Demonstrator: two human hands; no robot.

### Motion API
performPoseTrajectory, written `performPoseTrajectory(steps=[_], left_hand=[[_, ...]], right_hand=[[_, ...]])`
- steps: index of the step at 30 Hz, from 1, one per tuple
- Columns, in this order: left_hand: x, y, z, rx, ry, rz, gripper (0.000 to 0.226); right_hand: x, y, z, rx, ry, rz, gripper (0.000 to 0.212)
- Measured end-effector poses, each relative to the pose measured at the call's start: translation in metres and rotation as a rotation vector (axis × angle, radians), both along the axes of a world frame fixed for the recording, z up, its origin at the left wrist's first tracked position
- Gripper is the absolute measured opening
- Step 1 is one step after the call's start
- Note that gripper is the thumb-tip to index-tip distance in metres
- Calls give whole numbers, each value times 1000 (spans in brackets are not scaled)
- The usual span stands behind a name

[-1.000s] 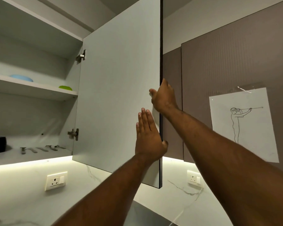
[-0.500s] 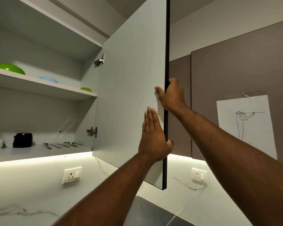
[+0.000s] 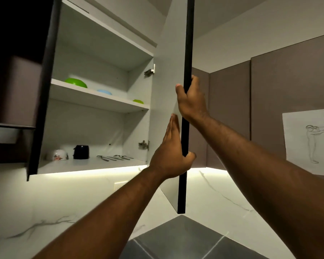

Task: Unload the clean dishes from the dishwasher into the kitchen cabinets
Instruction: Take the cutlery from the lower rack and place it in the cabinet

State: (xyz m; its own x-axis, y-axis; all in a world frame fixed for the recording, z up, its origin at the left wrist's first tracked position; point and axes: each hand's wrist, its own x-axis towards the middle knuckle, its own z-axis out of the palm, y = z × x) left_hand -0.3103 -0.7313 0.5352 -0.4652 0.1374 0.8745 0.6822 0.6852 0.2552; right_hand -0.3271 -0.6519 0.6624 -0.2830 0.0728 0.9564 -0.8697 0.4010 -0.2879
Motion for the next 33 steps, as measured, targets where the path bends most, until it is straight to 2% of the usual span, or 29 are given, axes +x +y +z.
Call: performPoseTrajectory(steps=[4, 9, 15, 20, 24, 29, 33], left_hand=[[14, -49, -2, 17, 33, 49, 105], [39, -99, -7, -56, 237, 227, 101], [51, -152, -12, -183, 297, 373, 91], [51, -188, -10, -353, 386, 543, 84], [51, -210, -5, -544, 442, 698, 78], [51, -244, -4, -616, 420, 868, 70], [50, -274, -6, -796, 376, 1060, 58]], right_hand=[[12, -49, 1, 11, 18, 87, 42], [20, -109, 1, -25, 4, 129, 73], [15, -161, -1, 10, -55, 322, 60], [-17, -183, -15, 63, 34, 476, 49], [-55, -197, -30, 128, 77, 456, 53], [-88, -217, -53, 201, 80, 386, 59], [-110, -237, -72, 263, 59, 348, 62]])
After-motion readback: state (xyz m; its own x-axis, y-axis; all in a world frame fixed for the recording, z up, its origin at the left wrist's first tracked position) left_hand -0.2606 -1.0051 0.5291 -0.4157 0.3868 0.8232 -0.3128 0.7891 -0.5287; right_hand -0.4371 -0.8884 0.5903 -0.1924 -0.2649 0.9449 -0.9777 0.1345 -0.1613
